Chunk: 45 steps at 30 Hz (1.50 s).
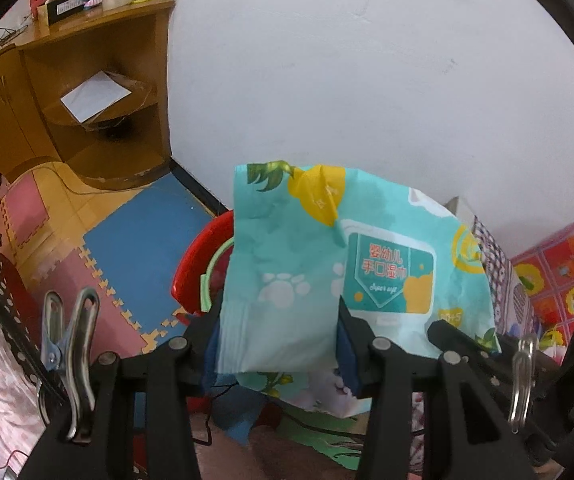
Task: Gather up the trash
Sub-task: 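Lift and carry the wet-wipes pack with both grippers toward the red bucket, then lower the wet-wipes pack into the bucket and open both grippers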
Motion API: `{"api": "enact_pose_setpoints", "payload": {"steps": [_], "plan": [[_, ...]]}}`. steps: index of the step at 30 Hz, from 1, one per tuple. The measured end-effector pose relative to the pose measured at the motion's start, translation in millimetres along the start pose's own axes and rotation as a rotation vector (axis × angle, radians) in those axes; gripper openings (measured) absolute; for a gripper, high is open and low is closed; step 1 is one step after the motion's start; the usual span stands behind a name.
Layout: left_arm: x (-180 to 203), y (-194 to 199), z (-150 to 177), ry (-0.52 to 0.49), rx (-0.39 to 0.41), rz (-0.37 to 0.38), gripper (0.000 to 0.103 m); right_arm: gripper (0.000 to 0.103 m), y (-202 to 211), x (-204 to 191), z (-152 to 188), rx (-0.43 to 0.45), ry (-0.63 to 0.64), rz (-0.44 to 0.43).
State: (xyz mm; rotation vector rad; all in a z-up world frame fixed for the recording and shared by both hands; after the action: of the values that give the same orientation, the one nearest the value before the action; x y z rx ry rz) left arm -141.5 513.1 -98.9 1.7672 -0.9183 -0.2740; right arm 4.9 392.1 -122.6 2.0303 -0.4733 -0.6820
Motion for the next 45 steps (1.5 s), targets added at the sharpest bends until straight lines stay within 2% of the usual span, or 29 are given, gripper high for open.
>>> {"api": "enact_pose_setpoints", "payload": {"steps": [4, 8, 14, 21, 33, 41, 45], "plan": [[-16.7, -13.2, -10.3, -0.03, -0.028, 0.006, 0.049, 0.023, -20.8, -9.0, -2.0, -0.019, -0.032, 0.046], [-35.3, -32.9, -25.1, -0.084, -0.081, 0.026, 0.049, 0.024, -44.5, -21.6, -4.5, -0.042, -0.116, 0.095], [-62.1, -68.6, -50.2, -0.202, -0.163, 0.055, 0.049, 0.024, -84.2, -37.8, -4.6, -0.068, -0.231, 0.178], [-82.7, -120.2, -59.4, -0.33, -0.23, 0.039, 0.049, 0.024, -137.7, -48.0, 2.4, -0.096, -0.305, 0.267], [-70.0, -228.4, -41.8, -0.44, -0.296, 0.07, 0.049, 0.024, -209.8, -0.3, 32.1, -0.123, -0.37, 0.423], [-61.0, -294.4, -24.1, -0.49, -0.341, 0.068, 0.052, 0.024, -249.3, 30.0, 52.3, -0.182, -0.394, 0.493], [-55.3, -315.4, -17.9, -0.52, -0.356, 0.072, 0.053, 0.024, -255.6, 40.9, 55.7, -0.193, -0.408, 0.51]]}}
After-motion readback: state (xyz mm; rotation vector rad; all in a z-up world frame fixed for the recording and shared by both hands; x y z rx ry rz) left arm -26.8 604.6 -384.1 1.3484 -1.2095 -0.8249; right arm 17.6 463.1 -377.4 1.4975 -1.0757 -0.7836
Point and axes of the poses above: each gripper's, at about its wrist camera, not at the fingertips, and y roughly against the way its jaws point, x to its right, z to its underside, the point moved 4 cm from there along -y, roughly the way its jaws point, and after that the axes turned 2 degrees about -x, right-handed, at the moved point
